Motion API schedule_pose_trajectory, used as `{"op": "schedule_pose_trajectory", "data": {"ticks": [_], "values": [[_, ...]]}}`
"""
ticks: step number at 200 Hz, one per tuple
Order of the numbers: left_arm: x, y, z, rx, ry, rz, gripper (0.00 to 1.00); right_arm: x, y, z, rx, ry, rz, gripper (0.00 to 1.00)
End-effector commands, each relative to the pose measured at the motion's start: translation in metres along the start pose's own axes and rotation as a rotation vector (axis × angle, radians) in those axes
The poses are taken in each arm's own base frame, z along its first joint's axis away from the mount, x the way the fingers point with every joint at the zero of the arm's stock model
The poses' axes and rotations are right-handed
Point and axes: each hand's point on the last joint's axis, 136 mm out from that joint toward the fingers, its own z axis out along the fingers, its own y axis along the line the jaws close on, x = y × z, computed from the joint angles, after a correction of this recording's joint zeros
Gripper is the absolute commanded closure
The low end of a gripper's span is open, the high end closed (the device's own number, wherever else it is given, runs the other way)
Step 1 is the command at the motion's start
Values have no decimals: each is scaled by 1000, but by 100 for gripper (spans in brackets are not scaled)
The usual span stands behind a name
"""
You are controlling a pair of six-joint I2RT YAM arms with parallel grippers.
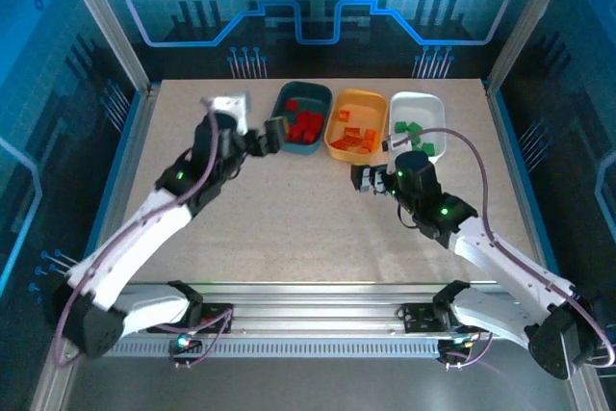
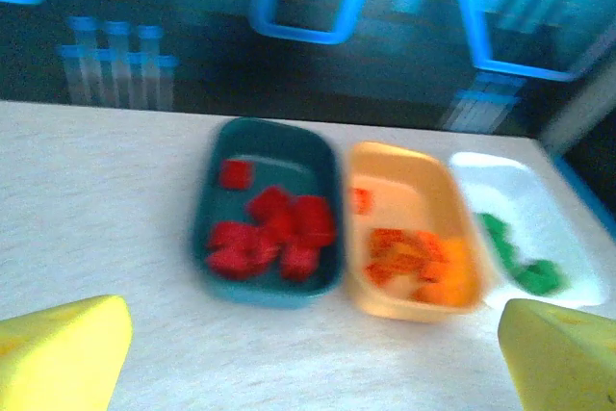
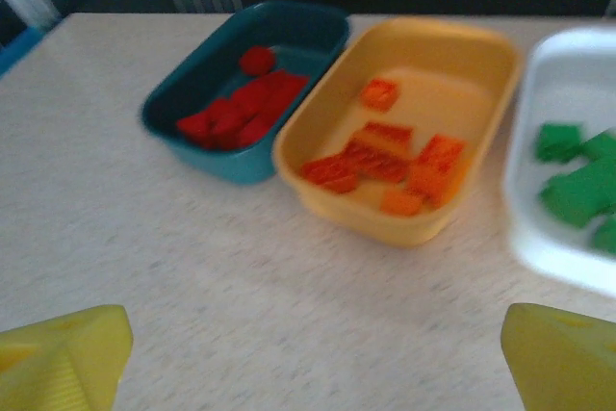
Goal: Sort the legos into containers by color
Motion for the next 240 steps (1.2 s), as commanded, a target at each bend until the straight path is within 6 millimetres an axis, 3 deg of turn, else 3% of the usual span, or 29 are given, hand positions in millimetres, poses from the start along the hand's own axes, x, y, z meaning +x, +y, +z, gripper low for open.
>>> {"op": "schedule_pose_trajectory", "data": {"ticks": [1,24,42,59,81,100,121,140,152,168,182,206,240], "values": [[17,61,-17,-221,-167,69,1,-33,-32,-1,205,-119,-133,0],[38,71,-32,-162,-382,214,1,-34,-60,0,272,-211,-217,0],[62,103,-36,-254,-445,241,1,-14,-76,15,172,-172,-261,0],[91,135,-22,-331,-324,230,1,12,-94,27,116,-120,-265,0],[116,154,-3,-327,-248,198,1,27,-115,34,165,-194,-254,0],[132,173,16,-343,-215,153,1,43,-121,47,158,-187,-252,0],[131,159,42,-236,-173,204,1,59,-126,61,132,-152,-199,0],[133,162,61,-179,-99,199,1,76,-135,72,136,-164,-164,0],[140,175,69,-176,-97,163,1,83,-140,77,147,-164,-152,0],[140,193,70,-210,-176,117,1,85,-139,86,122,-122,-154,0],[146,206,69,-267,-112,53,1,85,-136,93,98,-84,-164,0],[145,199,83,-215,-56,78,1,84,-148,96,111,-58,-103,0],[146,197,83,-205,-58,83,1,84,-149,97,118,-56,-106,0]]}}
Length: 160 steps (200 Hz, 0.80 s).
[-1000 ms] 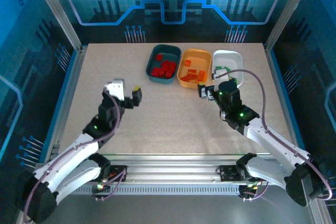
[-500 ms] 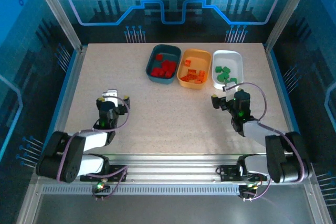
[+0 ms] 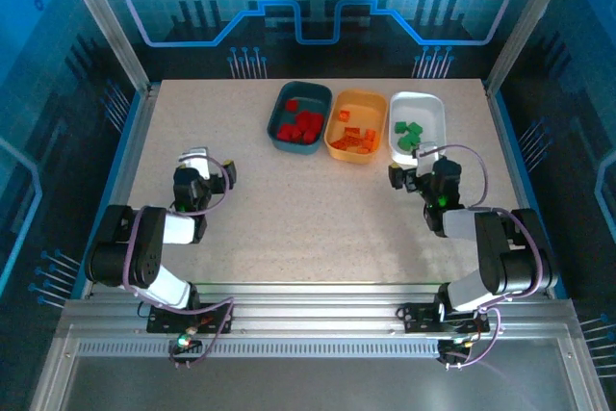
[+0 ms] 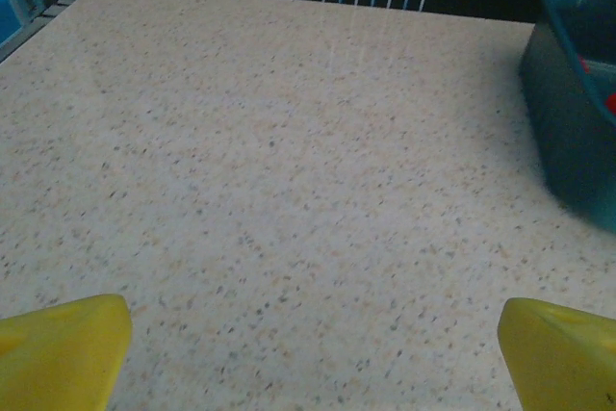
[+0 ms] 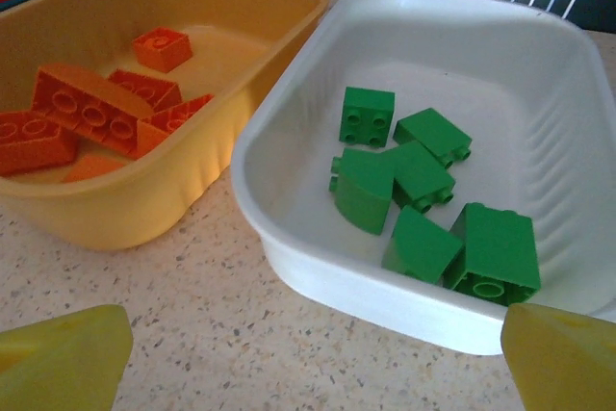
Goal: Sort the legos into containers by color
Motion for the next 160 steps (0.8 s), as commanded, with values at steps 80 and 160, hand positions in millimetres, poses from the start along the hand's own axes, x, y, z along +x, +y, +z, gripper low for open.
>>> {"op": "schedule_pose_trajectory", "data": {"ticks": [80,160], "values": [[-2,-20,4,112,21,21,1,2,1,3,-6,12,16,0],[-1,-22,5,118,28,26,1,2,1,3,-7,12,17,0]]}}
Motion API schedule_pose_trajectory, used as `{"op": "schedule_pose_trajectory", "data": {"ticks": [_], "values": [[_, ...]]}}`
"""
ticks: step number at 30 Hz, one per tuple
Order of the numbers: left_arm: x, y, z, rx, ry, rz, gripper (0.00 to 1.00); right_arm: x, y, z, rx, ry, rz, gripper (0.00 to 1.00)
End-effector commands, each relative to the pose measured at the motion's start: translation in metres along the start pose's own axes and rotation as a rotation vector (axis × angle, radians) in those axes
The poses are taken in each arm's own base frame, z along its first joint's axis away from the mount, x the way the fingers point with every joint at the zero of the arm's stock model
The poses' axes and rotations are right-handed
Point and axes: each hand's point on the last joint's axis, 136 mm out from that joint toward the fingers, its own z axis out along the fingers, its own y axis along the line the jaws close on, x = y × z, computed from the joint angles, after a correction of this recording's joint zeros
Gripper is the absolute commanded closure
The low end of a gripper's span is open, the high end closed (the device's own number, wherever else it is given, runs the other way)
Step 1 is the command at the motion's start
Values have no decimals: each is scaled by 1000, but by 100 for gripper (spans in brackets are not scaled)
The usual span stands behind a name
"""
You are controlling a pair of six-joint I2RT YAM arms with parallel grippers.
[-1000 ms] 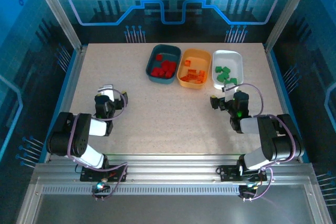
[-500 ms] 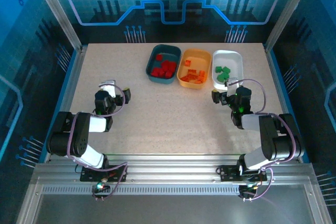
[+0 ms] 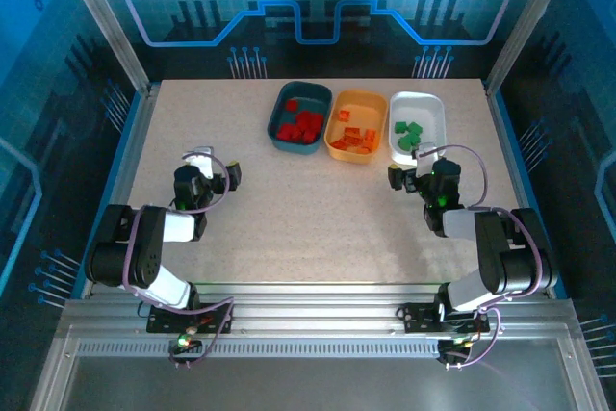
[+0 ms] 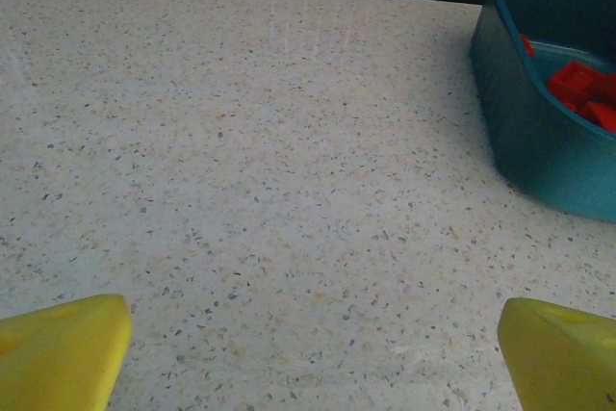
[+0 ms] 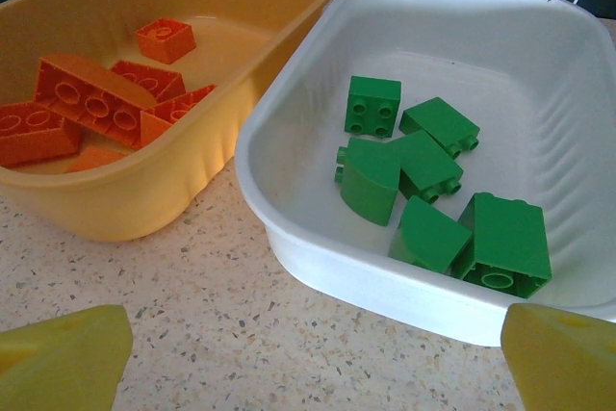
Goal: Sort the legos into containers by color
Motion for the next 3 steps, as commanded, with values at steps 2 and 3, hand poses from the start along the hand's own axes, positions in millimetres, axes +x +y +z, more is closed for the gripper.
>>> {"op": "schedule_pose_trajectory", "data": {"ticks": [2,3], "values": [[-8,-6,3,31,-17,23,1,-2,-1,2,1,-3,12,0],[-8,-6,2,32,-18,23,1,-2,-1,2,1,-3,11,0]]}}
